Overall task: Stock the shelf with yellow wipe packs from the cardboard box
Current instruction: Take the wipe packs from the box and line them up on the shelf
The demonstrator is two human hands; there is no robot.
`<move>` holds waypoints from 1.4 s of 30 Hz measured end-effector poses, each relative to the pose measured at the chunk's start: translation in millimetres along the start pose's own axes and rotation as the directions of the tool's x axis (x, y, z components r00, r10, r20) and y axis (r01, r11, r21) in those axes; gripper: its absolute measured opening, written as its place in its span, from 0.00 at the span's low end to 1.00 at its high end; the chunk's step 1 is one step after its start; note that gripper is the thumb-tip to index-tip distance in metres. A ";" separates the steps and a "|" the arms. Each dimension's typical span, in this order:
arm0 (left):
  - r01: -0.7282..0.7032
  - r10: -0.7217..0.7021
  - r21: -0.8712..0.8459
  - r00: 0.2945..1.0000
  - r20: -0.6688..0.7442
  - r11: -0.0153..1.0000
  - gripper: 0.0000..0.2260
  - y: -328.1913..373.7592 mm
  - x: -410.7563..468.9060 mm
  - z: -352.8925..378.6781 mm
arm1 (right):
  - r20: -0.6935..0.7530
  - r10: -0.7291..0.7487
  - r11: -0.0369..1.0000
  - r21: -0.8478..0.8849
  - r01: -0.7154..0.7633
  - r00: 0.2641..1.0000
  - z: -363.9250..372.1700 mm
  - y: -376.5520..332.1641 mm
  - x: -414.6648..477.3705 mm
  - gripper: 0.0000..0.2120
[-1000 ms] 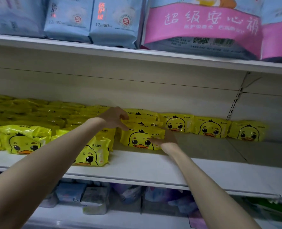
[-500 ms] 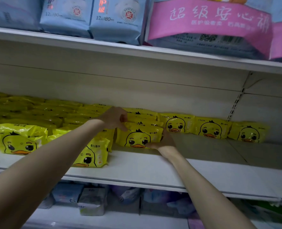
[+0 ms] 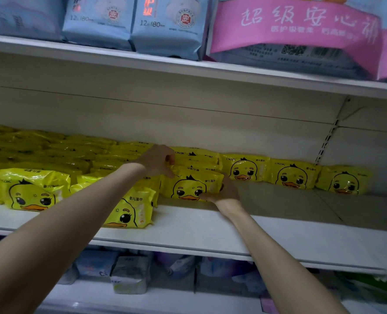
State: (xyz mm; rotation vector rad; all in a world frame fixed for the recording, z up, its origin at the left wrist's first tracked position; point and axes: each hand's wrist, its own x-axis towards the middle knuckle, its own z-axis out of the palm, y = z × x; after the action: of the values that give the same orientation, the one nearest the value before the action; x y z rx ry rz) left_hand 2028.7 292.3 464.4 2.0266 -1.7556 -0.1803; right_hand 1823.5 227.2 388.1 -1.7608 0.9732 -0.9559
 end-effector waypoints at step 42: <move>-0.010 -0.032 -0.641 0.998 -0.055 0.768 0.18 0.2 -277.1 32.7 | -0.089 -0.039 0.997 0.056 0.044 0.995 46.5 -32.2 -234.8 0.17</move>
State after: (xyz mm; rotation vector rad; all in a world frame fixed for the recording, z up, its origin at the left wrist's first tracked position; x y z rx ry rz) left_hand 1965.8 551.5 382.6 1.5101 -1.3764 -0.6258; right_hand 1779.0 462.5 356.3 -1.7089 0.9581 -1.0856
